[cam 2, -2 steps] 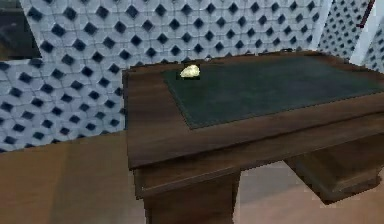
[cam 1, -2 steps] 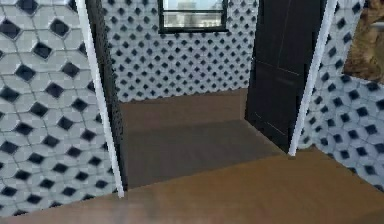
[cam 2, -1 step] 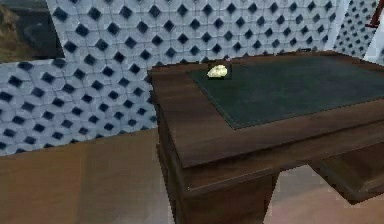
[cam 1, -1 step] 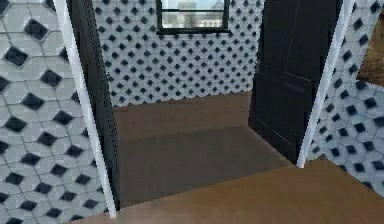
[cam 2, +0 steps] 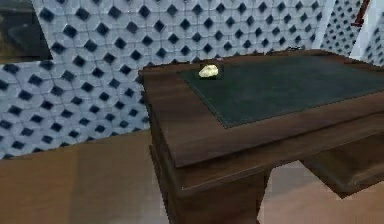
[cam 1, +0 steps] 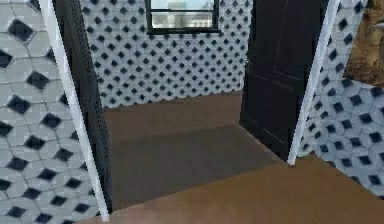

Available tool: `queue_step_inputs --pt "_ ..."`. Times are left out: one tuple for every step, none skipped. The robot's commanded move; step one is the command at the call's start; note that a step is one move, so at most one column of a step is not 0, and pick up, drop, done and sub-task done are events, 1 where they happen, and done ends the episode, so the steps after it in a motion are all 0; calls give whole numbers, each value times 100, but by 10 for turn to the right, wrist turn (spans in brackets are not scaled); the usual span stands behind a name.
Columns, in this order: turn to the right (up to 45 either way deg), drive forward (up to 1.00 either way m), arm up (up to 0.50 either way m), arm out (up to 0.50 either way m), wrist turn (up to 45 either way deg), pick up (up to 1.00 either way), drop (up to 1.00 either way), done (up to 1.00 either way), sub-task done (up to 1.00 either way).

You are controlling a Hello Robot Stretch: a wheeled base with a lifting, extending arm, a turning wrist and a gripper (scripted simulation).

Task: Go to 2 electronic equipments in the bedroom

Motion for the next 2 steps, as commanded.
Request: queue_step_inputs --pt "0 100 0 0 0 0 0 0 0" --pt "0 100 0 0 0 0 0 0 0"
